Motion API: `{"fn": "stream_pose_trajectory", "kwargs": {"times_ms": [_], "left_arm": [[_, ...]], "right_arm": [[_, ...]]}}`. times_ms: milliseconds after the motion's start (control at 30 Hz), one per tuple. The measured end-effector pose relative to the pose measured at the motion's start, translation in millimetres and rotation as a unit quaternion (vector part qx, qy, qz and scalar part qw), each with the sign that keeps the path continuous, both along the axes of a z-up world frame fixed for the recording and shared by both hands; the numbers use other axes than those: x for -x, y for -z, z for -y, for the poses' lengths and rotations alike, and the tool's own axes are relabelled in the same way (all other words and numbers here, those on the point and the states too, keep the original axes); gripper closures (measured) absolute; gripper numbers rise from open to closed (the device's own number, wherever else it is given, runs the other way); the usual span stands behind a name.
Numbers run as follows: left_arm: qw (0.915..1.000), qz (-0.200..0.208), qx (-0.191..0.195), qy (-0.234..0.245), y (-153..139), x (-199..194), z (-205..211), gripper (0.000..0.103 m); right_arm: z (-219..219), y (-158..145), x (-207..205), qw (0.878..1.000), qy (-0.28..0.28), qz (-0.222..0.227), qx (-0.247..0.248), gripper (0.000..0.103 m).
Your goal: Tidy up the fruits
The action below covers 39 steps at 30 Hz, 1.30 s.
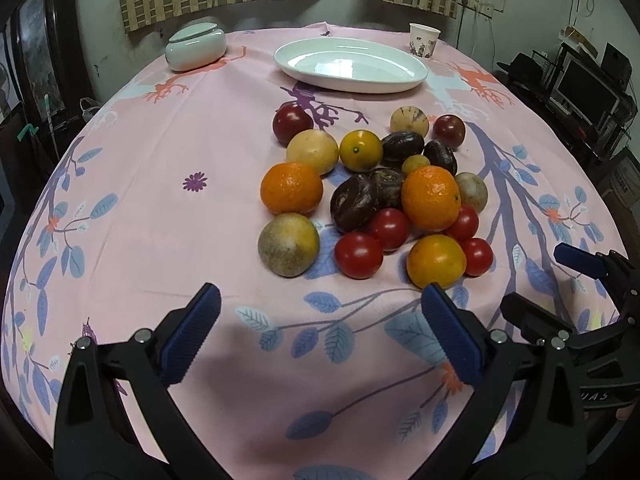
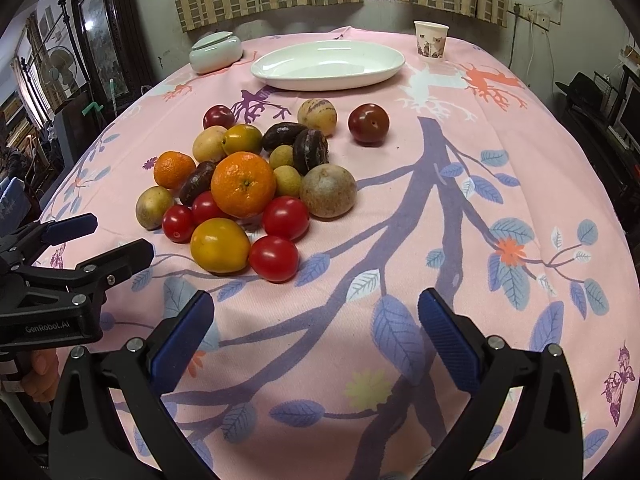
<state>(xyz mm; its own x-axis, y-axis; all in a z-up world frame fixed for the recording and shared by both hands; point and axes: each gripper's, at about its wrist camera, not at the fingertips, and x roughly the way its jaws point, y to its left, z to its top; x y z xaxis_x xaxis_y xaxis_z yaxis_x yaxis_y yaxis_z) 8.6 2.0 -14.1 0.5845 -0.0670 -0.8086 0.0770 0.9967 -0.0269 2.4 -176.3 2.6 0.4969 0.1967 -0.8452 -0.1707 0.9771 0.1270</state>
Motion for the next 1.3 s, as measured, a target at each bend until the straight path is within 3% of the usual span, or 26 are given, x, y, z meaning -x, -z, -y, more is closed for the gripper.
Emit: {"fn": "stream_pose_trajectory", "kwargs": {"times_ms": [867,1033,1167,1300], "left_arm": [[1.0,-0.001,0.006,-0.002,4.4,-10.0,-15.3,0.002],[0.9998,0.001,0.017,0.009,1.4,-9.5,-14.3,0.002],[0.9983,0.008,0.052,0.024,-6.6,-10.5,-24.4,0.002],[0.9981,0.024,0.049,0.028,-4.8,-15.8,-42.0,0.002]], "right_arm": [[1.9,7.3,-5.5,1.0,-0.004,-0.008,-0.013,0.001],[2.3,7.1,-7.1,1.0,-0.005,-0.009,-0.014,0.001],[-0.1,3.7,-5.6,1.0,-0.016,-0.001,-0.007,0.001],[-0.8,0.5,-2.4,1.0,-0.022,0.006,-0.008,0.001]]}}
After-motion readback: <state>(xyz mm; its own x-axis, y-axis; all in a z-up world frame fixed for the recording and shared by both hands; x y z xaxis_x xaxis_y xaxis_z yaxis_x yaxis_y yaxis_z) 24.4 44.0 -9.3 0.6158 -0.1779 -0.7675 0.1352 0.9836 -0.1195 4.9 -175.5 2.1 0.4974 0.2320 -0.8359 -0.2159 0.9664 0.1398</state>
